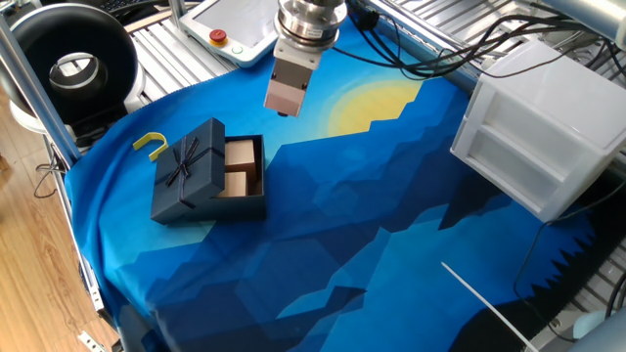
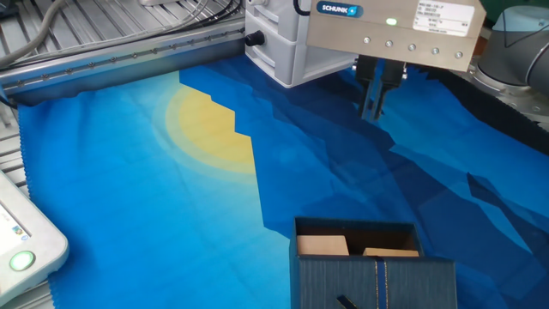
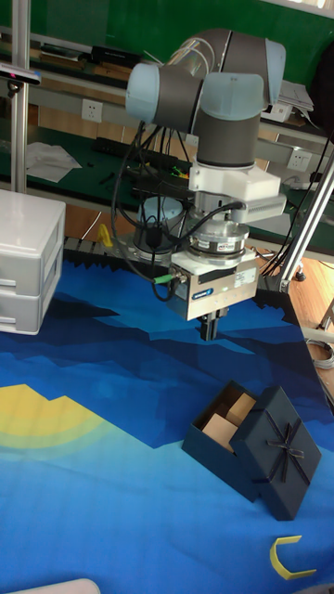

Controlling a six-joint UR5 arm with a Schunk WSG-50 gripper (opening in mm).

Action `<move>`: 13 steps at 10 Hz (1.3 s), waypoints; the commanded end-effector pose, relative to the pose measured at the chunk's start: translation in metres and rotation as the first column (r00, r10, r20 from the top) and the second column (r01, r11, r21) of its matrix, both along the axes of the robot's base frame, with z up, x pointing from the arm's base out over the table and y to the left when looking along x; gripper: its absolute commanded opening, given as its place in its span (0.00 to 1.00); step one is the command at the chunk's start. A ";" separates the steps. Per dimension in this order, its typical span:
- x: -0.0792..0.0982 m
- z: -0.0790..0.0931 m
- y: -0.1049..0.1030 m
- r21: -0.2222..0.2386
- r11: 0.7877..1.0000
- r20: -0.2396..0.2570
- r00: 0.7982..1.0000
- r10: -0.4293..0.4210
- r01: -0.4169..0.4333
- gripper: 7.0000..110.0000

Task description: Slide the outer casing onto the gift box

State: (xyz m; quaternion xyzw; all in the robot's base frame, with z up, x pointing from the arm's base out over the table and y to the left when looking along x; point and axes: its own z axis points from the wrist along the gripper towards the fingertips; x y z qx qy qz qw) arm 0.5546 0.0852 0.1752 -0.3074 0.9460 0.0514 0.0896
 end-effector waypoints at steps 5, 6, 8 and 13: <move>-0.023 -0.003 -0.009 -0.030 0.984 -0.111 0.978 -0.177 0.175 0.00; -0.023 -0.003 -0.009 -0.029 0.981 -0.113 0.974 -0.196 0.194 0.00; -0.024 -0.003 -0.009 -0.030 0.977 -0.121 0.969 -0.215 0.213 0.00; -0.024 -0.002 -0.002 0.000 0.969 -0.131 0.961 -0.243 0.245 0.00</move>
